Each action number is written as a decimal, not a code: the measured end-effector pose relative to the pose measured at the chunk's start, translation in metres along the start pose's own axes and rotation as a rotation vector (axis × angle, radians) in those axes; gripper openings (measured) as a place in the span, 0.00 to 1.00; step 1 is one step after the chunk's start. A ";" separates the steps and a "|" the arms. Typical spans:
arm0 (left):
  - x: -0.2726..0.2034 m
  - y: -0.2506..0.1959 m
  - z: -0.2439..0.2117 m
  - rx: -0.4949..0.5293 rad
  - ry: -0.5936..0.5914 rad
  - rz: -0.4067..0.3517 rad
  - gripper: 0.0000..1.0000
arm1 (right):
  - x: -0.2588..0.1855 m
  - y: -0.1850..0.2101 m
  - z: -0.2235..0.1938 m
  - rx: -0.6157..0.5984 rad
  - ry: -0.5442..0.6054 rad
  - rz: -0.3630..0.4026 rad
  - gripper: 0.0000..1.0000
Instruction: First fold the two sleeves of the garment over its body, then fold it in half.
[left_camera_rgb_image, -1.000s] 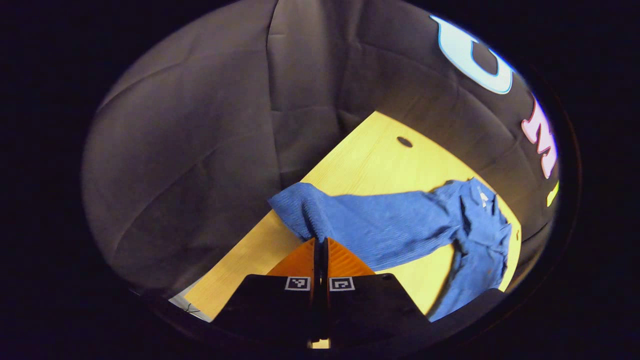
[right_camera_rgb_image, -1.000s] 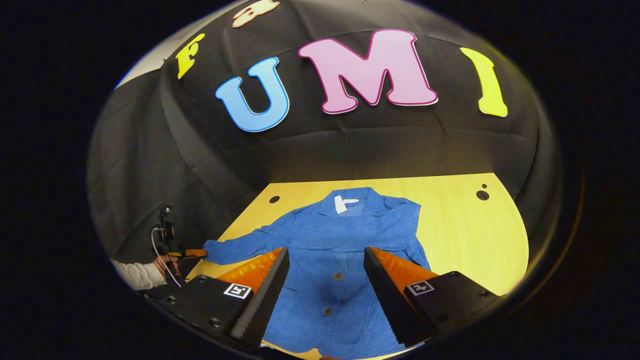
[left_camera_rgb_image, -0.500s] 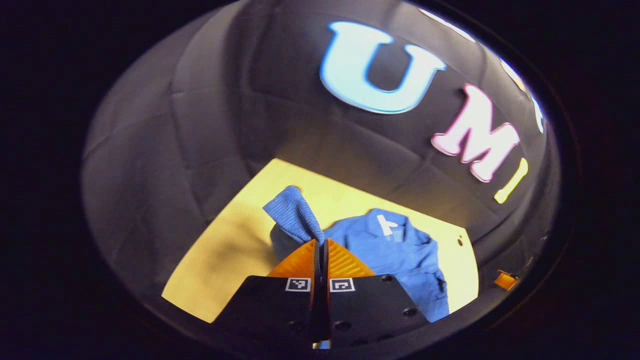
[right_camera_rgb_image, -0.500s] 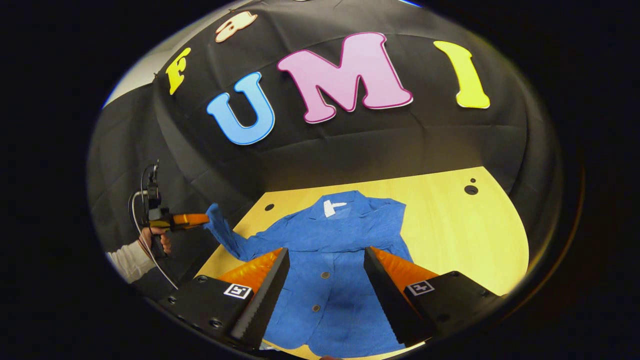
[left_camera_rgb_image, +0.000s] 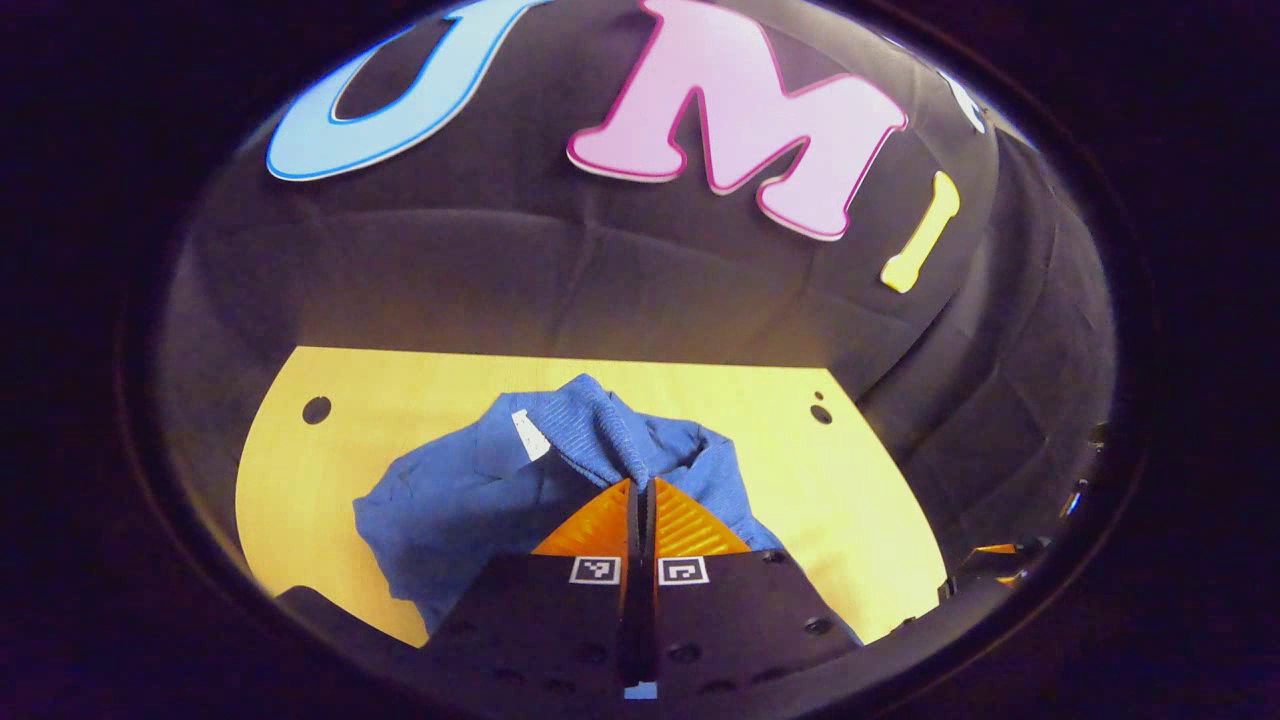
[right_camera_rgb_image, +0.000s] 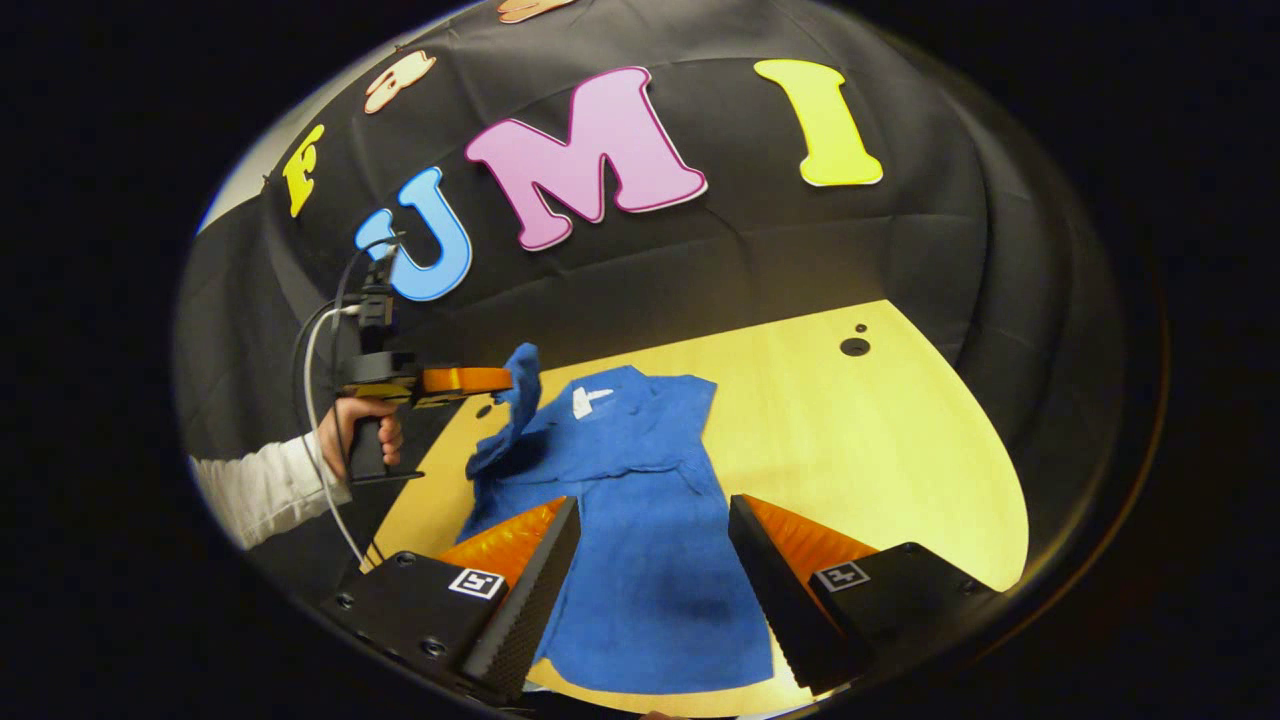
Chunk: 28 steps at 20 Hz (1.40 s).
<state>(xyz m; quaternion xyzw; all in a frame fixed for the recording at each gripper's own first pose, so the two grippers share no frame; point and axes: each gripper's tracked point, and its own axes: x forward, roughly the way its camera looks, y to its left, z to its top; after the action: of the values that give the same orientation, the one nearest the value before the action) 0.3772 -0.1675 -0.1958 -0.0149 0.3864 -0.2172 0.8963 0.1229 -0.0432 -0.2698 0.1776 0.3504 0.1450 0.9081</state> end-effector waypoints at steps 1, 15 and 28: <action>0.017 -0.010 0.000 0.008 0.022 -0.017 0.00 | -0.003 -0.007 -0.001 -0.001 0.006 -0.001 0.96; 0.132 -0.079 -0.040 0.253 0.187 0.012 0.01 | 0.014 -0.078 -0.036 0.033 0.113 0.001 0.96; -0.030 -0.032 -0.105 0.001 0.119 0.112 0.83 | 0.029 -0.053 -0.063 0.007 0.164 0.002 0.96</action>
<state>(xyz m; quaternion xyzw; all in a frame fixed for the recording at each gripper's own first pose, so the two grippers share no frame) 0.2732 -0.1695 -0.2425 0.0199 0.4393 -0.1674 0.8824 0.1075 -0.0658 -0.3523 0.1686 0.4237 0.1585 0.8757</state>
